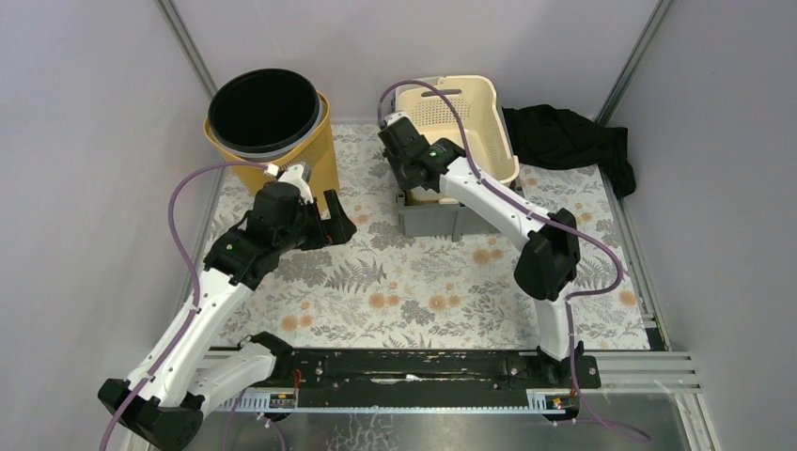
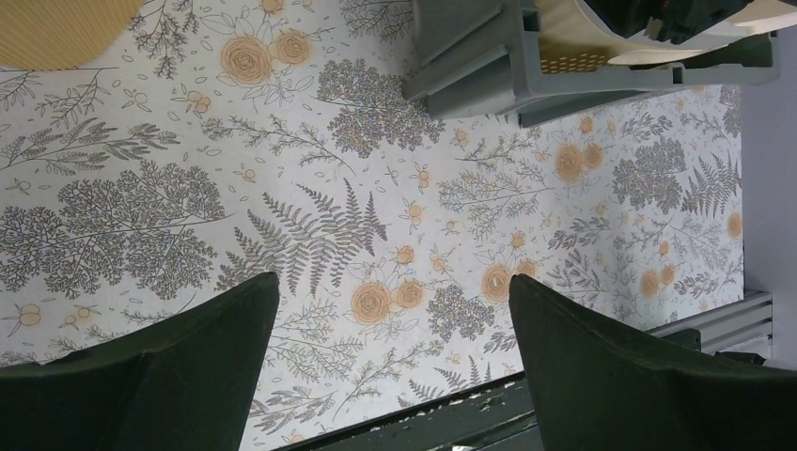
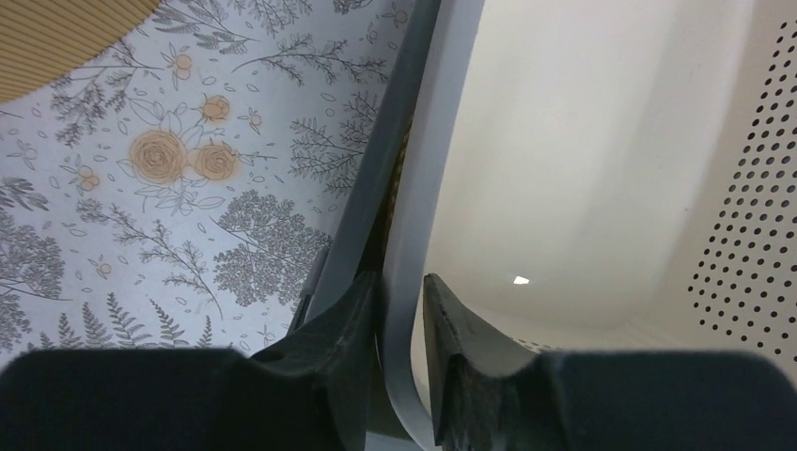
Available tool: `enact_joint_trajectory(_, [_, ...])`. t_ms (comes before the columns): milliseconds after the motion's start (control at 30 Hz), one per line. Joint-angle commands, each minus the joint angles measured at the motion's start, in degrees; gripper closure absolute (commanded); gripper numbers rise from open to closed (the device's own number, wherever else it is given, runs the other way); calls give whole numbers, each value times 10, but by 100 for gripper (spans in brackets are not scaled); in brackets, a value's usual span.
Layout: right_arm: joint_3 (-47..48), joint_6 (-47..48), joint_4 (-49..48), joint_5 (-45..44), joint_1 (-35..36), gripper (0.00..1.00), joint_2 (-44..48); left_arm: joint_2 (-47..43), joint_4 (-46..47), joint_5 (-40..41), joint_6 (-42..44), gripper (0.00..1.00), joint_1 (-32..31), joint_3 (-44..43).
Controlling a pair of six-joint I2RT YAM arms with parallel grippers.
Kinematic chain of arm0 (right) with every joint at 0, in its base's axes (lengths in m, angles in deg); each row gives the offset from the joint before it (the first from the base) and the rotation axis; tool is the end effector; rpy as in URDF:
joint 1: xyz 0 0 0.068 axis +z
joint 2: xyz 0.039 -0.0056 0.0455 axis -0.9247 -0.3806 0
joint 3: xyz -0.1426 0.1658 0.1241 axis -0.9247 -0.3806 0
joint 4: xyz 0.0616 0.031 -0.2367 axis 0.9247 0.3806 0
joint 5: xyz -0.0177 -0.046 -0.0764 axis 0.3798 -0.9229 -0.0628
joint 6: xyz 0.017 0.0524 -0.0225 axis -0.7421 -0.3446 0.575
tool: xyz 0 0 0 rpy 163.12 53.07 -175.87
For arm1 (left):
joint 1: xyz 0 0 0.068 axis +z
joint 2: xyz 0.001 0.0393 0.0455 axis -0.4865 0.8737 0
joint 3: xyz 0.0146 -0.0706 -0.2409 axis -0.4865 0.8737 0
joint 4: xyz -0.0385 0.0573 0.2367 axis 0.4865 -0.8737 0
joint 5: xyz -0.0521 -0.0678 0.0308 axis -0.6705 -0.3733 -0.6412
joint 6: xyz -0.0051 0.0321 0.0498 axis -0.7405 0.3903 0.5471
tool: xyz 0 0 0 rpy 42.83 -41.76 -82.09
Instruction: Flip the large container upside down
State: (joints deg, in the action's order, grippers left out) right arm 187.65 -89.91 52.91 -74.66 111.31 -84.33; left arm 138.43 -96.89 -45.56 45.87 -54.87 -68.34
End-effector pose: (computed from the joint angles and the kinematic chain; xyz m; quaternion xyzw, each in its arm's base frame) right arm 0.3272 0.2922 0.3031 -0.2133 0.8812 0.0276 0.4211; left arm 0.1713 -0.0836 0.3232 -0.0402 0.8944 -0.2203 0.3872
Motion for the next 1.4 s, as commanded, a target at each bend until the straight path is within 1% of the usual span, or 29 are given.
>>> enact_joint_trajectory(0, [36, 20, 87, -93, -14, 75, -35, -1, 35, 7, 1, 0, -3, 4])
enact_joint_trajectory(100, [41, 20, 91, -99, -14, 88, -35, -1, 34, 8, 1, 0, -4, 7])
enact_joint_trajectory(167, [46, 21, 92, -103, -14, 91, -31, -2, 34, 7, 1, 0, -3, 8])
enact_joint_trajectory(267, [63, 28, 95, -116, -14, 100, -21, -3, 35, 7, 1, 0, -3, 10])
enact_joint_trajectory(600, [128, 71, 86, -170, -14, 100, 29, -1, 43, 3, -1, 0, -3, 15])
enact_joint_trajectory(1000, [135, 101, 43, -213, -13, 100, 112, -5, 45, 3, -4, 0, -3, 17])
enact_joint_trajectory(1233, [143, 119, 25, -212, -13, 100, 160, -2, 49, 3, -6, 0, -3, 16])
enact_joint_trajectory(1367, [131, 122, 14, -208, -13, 100, 193, 0, 50, 2, -7, 0, -4, 17])
